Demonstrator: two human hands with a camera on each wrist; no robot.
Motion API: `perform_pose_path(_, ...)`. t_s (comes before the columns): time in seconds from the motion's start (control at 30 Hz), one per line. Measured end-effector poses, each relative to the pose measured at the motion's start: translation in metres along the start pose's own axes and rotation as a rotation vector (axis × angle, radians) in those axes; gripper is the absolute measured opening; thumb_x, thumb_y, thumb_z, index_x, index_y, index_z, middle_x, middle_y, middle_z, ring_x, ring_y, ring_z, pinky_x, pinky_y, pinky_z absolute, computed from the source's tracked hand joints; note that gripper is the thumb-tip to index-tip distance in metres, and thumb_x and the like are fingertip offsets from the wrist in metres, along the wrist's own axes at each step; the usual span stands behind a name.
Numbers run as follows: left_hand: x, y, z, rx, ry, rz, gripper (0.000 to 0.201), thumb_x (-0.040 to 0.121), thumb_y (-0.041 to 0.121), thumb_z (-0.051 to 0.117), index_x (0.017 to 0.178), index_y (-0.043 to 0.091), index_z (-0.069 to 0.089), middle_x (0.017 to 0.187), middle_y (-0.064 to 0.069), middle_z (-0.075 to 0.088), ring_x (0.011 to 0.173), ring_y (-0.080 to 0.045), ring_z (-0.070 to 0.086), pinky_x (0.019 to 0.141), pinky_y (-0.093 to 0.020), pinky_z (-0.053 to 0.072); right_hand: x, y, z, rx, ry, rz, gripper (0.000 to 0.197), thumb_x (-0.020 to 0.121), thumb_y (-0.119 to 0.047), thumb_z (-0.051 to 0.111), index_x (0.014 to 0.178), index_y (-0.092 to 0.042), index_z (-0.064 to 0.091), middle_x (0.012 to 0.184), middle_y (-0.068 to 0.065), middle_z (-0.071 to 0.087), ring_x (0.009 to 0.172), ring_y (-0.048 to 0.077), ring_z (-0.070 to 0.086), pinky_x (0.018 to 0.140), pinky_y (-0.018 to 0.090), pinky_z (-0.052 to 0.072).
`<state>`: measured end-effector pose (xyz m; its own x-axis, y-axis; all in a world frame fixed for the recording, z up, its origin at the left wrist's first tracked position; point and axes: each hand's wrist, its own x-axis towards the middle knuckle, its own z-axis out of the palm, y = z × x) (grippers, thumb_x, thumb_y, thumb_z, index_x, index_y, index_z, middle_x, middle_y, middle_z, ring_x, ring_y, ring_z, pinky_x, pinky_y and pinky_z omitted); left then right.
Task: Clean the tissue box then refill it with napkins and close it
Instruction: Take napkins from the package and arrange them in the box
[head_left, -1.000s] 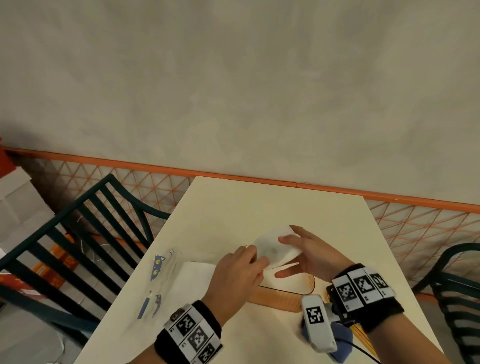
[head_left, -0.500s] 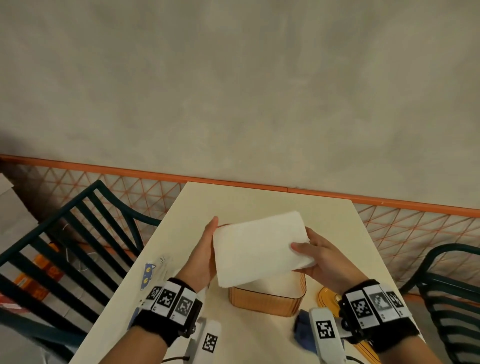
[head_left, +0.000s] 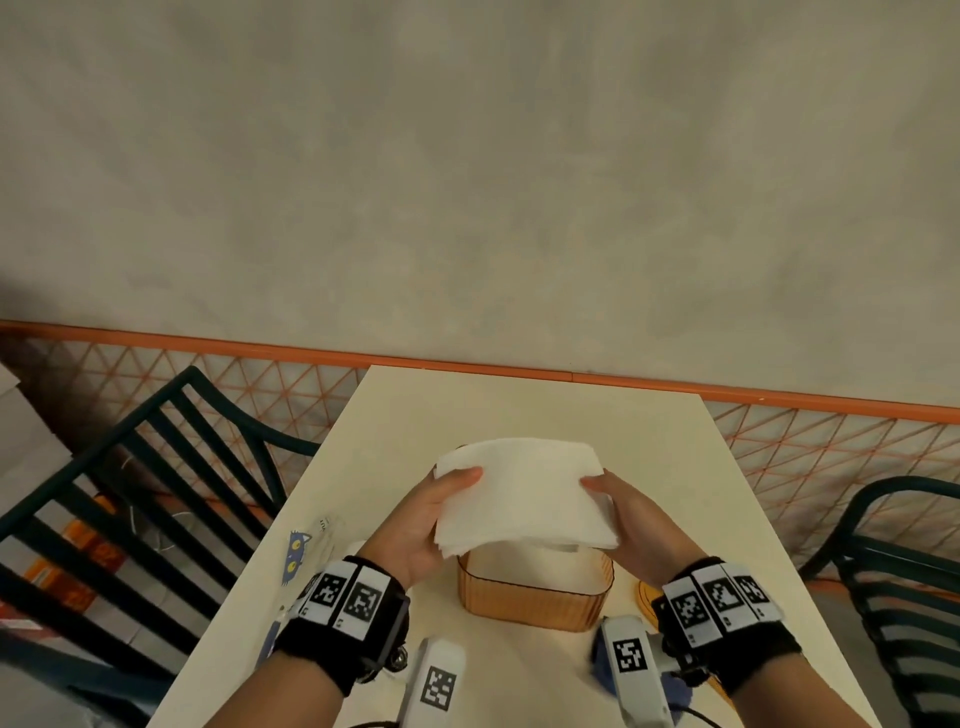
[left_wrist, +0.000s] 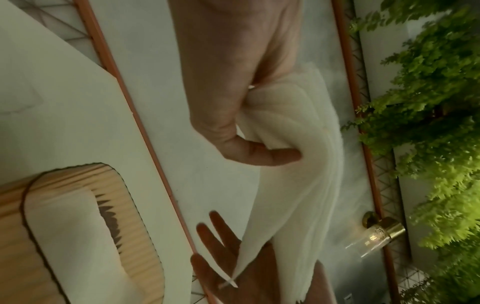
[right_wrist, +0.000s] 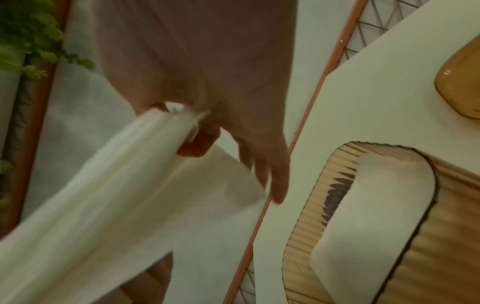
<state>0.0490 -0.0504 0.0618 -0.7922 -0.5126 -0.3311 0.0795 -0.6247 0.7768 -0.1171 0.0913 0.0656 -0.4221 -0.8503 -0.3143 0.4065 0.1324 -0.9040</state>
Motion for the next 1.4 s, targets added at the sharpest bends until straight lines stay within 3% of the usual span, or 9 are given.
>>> perform_pose_path(0.17,0.020,-0.009,-0.010,0.031,0.194,-0.127,0.061,0.078,0.034,0.072,0.131,0.014,0.050,0.129,-0.014,0.059,0.105,-0.031,0.061,0.065,-0.034,0.056,0.005,0.002,0.000,-0.041,0.081,0.021,0.042,0.092,-0.015,0.049,0.133,-0.018,0.038,0.129,0.014,0.049,0.108,0.030,0.054,0.080,0.047,0.055)
perform_pose_path(0.27,0.030,-0.017,-0.013,0.152,0.277,-0.107,0.060,0.086,0.023,0.065,0.139,0.017,0.037,0.133,-0.015,0.053,0.104,-0.031,0.058,0.067,-0.036,0.054,0.007,0.001,-0.003,-0.183,0.124,0.026,0.060,0.092,-0.013,0.050,0.141,-0.030,0.019,0.128,0.008,0.045,0.106,0.028,0.053,0.074,0.043,0.058)
perform_pose_path(0.43,0.050,-0.024,-0.013,0.559,0.360,0.063,0.069,0.091,0.004,0.055,0.144,0.028,0.019,0.138,-0.015,0.044,0.109,-0.028,0.053,0.094,-0.039,0.048,0.022,0.003,-0.010,-0.627,0.239,0.025,0.072,0.093,-0.003,0.042,0.148,-0.022,0.001,0.109,0.011,0.060,0.100,0.027,0.053,0.092,0.038,0.044)
perform_pose_path(0.53,0.061,-0.035,-0.007,0.876,0.342,0.158,0.072,0.091,0.000,0.051,0.147,0.025,0.015,0.128,-0.015,0.052,0.095,-0.019,0.051,0.086,-0.026,0.043,0.031,0.015,-0.010,-0.867,0.335,0.049,0.072,0.090,-0.002,0.042,0.149,-0.017,0.003,0.103,0.014,0.056,0.094,0.031,0.055,0.080,0.032,0.041)
perform_pose_path(0.77,0.088,-0.071,-0.009,1.281,0.226,0.120,0.077,0.091,-0.006,0.040,0.149,0.030,0.006,0.081,-0.001,0.052,0.068,-0.012,0.050,0.069,-0.023,0.043,0.041,0.052,-0.018,-1.007,0.412,0.162,0.075,0.091,0.000,0.041,0.148,-0.012,-0.005,0.125,0.019,0.056,0.110,0.029,0.058,0.087,0.029,0.048)
perform_pose_path(0.9,0.093,-0.082,-0.015,1.551,0.205,0.190,0.077,0.090,-0.008,0.040,0.150,0.029,0.008,0.130,-0.006,0.047,0.114,-0.019,0.050,0.092,-0.026,0.048,0.048,0.067,-0.020,-1.209,0.356,0.154,0.070,0.090,0.000,0.041,0.148,-0.015,0.005,0.125,0.014,0.055,0.108,0.024,0.060,0.087,0.027,0.050)
perform_pose_path(1.0,0.090,-0.084,-0.021,1.763,0.182,0.361,0.060,0.090,-0.004,0.044,0.143,0.021,0.030,0.141,-0.001,0.031,0.123,-0.016,0.038,0.094,-0.023,0.048,0.048,0.070,-0.019,-1.485,0.356,-0.038,0.055,0.090,-0.002,0.047,0.139,-0.020,0.033,0.133,0.008,0.039,0.115,0.021,0.049,0.090,0.026,0.050)
perform_pose_path(1.17,0.093,-0.087,-0.026,1.708,-0.076,-0.072,0.069,0.086,0.010,0.063,0.145,0.029,0.031,0.147,-0.006,0.026,0.133,-0.025,0.035,0.110,-0.031,0.036,0.063,0.079,-0.023,-1.588,0.086,0.101,0.046,0.093,-0.007,0.046,0.133,-0.030,0.047,0.139,0.007,0.036,0.128,0.024,0.039,0.106,0.030,0.040)
perform_pose_path(1.4,0.101,-0.092,-0.022,1.838,-0.061,-0.177,0.067,0.088,0.012,0.062,0.145,0.028,0.031,0.153,-0.009,0.019,0.135,-0.028,0.037,0.112,-0.033,0.036,0.080,0.082,-0.026,-1.631,-0.039,0.175,0.049,0.092,-0.007,0.049,0.136,-0.029,0.045,0.142,0.006,0.045,0.131,0.023,0.042,0.108,0.030,0.036)
